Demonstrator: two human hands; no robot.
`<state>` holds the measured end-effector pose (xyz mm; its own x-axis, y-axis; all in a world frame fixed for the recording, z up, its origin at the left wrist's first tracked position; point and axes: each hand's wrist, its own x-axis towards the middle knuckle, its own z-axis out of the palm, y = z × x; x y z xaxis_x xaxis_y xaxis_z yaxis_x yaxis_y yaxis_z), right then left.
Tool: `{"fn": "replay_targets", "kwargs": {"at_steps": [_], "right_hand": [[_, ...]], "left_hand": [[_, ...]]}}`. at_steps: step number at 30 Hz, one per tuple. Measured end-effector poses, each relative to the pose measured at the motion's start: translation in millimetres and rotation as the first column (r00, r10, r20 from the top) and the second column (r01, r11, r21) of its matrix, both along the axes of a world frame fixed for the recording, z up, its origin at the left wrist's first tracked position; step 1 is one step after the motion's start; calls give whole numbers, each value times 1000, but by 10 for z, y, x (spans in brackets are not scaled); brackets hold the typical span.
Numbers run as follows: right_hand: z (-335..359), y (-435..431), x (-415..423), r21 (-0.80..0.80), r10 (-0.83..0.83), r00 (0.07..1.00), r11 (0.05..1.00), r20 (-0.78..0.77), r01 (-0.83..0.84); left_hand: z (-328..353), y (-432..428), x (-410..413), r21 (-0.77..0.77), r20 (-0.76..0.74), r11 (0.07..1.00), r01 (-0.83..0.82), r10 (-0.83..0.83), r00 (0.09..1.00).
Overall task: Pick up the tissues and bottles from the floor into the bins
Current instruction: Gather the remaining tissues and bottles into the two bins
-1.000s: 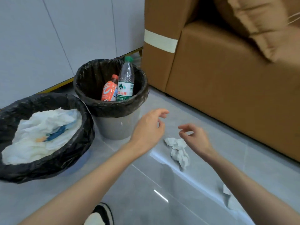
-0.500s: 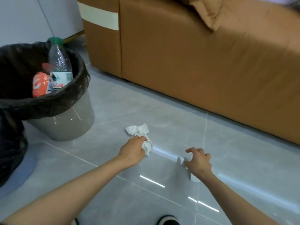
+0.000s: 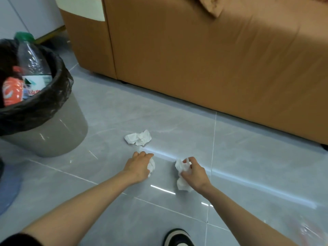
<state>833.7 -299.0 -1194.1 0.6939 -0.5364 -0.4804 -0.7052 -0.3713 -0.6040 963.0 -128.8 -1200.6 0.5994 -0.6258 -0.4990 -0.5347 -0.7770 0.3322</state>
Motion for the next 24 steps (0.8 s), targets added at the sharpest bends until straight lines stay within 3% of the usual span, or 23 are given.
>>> {"fn": "replay_targets", "kwargs": {"at_steps": [4,8,16,20,24], "right_hand": [[71,62,128,-56,103,991,993,84,-99],[73,167,154,-151,280,956,945,-86,-291],[-87,291,66,-82,485,850,857,-206,-509],[-189,364,72,-112,453,873,873,-179,-475],[-93,435,222,-34,238,971,971,17,-237]], "left_hand": [[-65,162,-51,-61,-60,998,-20,16,998],[-162,347,-117,-128,-124,987,-93,77,989],[-262,548,-109,-183,-105,972,-145,127,986],[-204,523,-116,-211,-132,958,-196,170,977],[-87,511,-122,-346,-197,884,-315,260,945]]}}
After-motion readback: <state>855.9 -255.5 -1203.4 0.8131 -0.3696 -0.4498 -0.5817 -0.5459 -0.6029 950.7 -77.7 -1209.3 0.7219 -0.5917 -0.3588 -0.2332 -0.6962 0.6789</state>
